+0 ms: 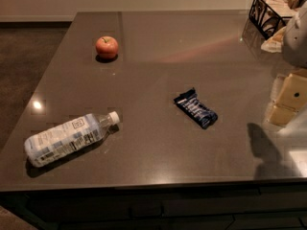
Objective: Place blue plastic bottle upright
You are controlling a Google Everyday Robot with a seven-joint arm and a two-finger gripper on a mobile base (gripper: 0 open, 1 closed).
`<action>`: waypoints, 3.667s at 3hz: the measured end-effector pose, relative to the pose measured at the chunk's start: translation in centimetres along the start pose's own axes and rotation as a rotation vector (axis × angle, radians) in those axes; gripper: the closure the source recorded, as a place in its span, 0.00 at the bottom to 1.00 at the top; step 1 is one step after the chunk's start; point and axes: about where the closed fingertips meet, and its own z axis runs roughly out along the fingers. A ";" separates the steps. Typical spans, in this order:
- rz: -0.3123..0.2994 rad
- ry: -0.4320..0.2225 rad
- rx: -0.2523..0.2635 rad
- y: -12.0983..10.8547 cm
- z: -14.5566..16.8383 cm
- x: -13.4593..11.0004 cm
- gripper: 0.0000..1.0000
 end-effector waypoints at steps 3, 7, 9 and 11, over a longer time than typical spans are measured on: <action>-0.030 -0.096 -0.021 -1.0 1.6 -4.6 0.00; -0.370 -0.198 -0.141 3.0 8.1 -23.9 0.00; -0.565 -0.128 -0.199 8.0 12.1 -29.3 0.00; -0.710 -0.054 -0.247 12.1 15.4 -31.8 0.00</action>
Offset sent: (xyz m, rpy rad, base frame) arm 0.0137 0.0167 -0.0062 0.0602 0.0083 -0.0047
